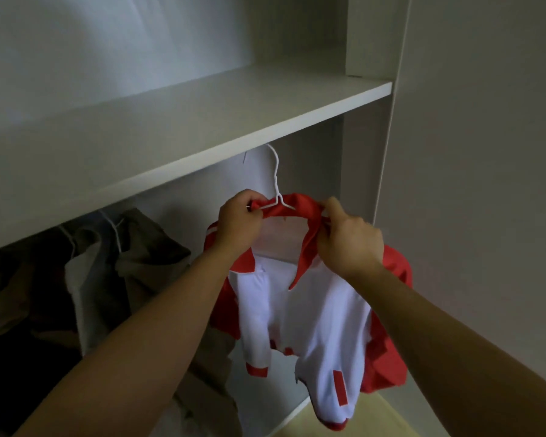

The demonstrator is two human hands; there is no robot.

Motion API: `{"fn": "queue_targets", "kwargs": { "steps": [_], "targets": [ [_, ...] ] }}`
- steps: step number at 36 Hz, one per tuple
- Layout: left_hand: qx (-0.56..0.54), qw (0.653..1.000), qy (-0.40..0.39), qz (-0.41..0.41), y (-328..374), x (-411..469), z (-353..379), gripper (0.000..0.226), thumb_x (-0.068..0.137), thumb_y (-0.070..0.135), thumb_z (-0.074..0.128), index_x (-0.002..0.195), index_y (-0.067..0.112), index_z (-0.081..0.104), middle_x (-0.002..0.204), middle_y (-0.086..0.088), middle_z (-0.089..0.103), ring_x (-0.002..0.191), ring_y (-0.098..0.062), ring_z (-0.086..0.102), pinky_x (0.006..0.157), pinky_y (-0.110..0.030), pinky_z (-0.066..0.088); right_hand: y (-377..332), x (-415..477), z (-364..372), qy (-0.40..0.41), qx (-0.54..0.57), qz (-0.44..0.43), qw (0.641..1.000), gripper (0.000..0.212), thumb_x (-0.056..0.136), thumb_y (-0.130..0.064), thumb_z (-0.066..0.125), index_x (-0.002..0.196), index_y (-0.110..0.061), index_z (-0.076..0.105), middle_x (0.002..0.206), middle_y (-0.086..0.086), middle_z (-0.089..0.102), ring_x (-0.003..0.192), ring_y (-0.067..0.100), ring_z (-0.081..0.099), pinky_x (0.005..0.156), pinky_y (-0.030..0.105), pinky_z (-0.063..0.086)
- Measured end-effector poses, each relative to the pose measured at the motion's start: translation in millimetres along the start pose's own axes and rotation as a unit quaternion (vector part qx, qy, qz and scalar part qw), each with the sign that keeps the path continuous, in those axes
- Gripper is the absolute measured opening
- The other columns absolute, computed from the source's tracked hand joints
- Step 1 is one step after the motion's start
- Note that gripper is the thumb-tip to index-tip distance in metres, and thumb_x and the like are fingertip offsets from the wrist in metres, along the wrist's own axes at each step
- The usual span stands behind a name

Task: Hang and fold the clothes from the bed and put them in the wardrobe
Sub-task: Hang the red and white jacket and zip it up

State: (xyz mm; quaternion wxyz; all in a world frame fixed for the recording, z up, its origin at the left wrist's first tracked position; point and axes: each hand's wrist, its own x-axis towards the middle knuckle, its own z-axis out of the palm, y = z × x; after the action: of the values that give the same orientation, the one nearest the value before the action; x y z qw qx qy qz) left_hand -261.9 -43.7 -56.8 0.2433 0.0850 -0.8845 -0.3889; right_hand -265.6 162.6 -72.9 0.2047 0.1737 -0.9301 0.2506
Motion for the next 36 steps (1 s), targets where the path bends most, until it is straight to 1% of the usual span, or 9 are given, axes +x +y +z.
{"fn": "queue_targets", "kwargs": {
  "steps": [3, 10, 12, 17, 22, 26, 30, 33, 36],
  "targets": [
    [-0.034, 0.998, 0.055, 0.028, -16, 20, 9, 0.016, 0.089, 0.008, 0.066, 0.094, 0.023, 0.069, 0.095, 0.009, 0.069, 0.09, -0.009, 0.064, 0.072, -0.007, 0.046, 3, 19, 22, 0.034, 0.014, -0.012, 0.999, 0.021, 0.094, -0.026, 0.048, 0.11, -0.032, 0.036, 0.078, 0.007, 0.067, 0.069, 0.039, 0.062, 0.057, 0.033, 0.036],
    [-0.019, 0.982, 0.184, 0.036, -51, 62, 30, 0.042, 0.075, 0.022, 0.078, 0.108, 0.025, 0.051, 0.12, 0.001, 0.051, 0.099, -0.017, 0.057, 0.084, -0.027, 0.044, 13, 63, 53, 0.123, 0.013, -0.05, 0.991, 0.021, 0.094, -0.027, 0.045, 0.113, -0.028, 0.039, 0.085, 0.009, 0.067, 0.073, 0.041, 0.062, 0.059, 0.036, 0.038],
    [-0.002, 0.98, 0.199, 0.019, -62, 73, 37, 0.042, 0.073, 0.02, 0.075, 0.107, 0.023, 0.05, 0.119, -0.002, 0.053, 0.102, -0.023, 0.059, 0.084, -0.029, 0.045, 16, 74, 61, 0.147, 0.007, -0.065, 0.987, 0.024, 0.091, -0.026, 0.044, 0.114, -0.029, 0.039, 0.091, 0.009, 0.068, 0.077, 0.041, 0.063, 0.06, 0.037, 0.04],
    [-0.075, 0.971, 0.226, -0.028, -103, 100, 69, 0.031, 0.077, 0.025, 0.066, 0.107, 0.018, 0.062, 0.107, -0.009, 0.07, 0.098, -0.03, 0.067, 0.083, -0.032, 0.054, 24, 102, 86, 0.193, 0.006, -0.086, 0.977, 0.026, 0.086, -0.025, 0.046, 0.113, -0.026, 0.046, 0.076, -0.001, 0.052, 0.071, 0.037, 0.06, 0.057, 0.032, 0.032],
    [-0.171, 0.957, 0.232, 0.032, -147, 118, 100, 0.028, 0.08, 0.025, 0.065, 0.105, 0.031, 0.075, 0.085, 0.007, 0.076, 0.079, -0.016, 0.071, 0.07, -0.024, 0.055, 30, 126, 115, 0.222, -0.011, -0.111, 0.969, 0.033, 0.082, -0.024, 0.046, 0.114, -0.026, 0.048, 0.095, 0.007, 0.063, 0.082, 0.037, 0.06, 0.069, 0.039, 0.037],
    [-0.229, 0.955, 0.185, 0.041, -168, 131, 113, 0.021, 0.079, 0.019, 0.066, 0.08, 0.037, 0.074, 0.083, 0.007, 0.075, 0.08, -0.021, 0.073, 0.076, -0.037, 0.062, 34, 139, 127, 0.244, -0.047, -0.132, 0.96, 0.031, 0.084, -0.02, 0.049, 0.115, -0.024, 0.047, 0.089, 0.005, 0.056, 0.079, 0.035, 0.057, 0.068, 0.039, 0.037],
    [-0.162, 0.957, 0.223, 0.094, -171, 133, 112, 0.022, 0.082, 0.031, 0.066, 0.102, 0.028, 0.076, 0.076, 0.014, 0.07, 0.077, -0.014, 0.069, 0.069, -0.024, 0.051, 33, 153, 129, 0.244, -0.057, -0.12, 0.961, 0.034, 0.084, -0.019, 0.049, 0.117, -0.025, 0.047, 0.088, 0.003, 0.055, 0.078, 0.033, 0.057, 0.068, 0.038, 0.036],
    [-0.111, 0.953, 0.247, 0.139, -164, 135, 108, 0.021, 0.087, 0.021, 0.066, 0.106, 0.022, 0.075, 0.084, 0.006, 0.072, 0.075, -0.01, 0.061, 0.065, -0.019, 0.04, 30, 162, 125, 0.241, -0.067, -0.106, 0.962, 0.031, 0.088, -0.02, 0.049, 0.119, -0.024, 0.047, 0.081, 0.0, 0.05, 0.07, 0.029, 0.049, 0.066, 0.037, 0.037],
    [-0.076, 0.954, 0.23, 0.175, -154, 140, 103, 0.015, 0.092, 0.02, 0.061, 0.1, 0.022, 0.074, 0.075, 0.01, 0.065, 0.069, -0.009, 0.059, 0.06, -0.02, 0.037, 27, 170, 118, 0.246, -0.083, -0.091, 0.961, 0.03, 0.089, -0.019, 0.048, 0.119, -0.024, 0.046, 0.069, -0.003, 0.042, 0.066, 0.03, 0.048, 0.065, 0.038, 0.038]
  ]
}}
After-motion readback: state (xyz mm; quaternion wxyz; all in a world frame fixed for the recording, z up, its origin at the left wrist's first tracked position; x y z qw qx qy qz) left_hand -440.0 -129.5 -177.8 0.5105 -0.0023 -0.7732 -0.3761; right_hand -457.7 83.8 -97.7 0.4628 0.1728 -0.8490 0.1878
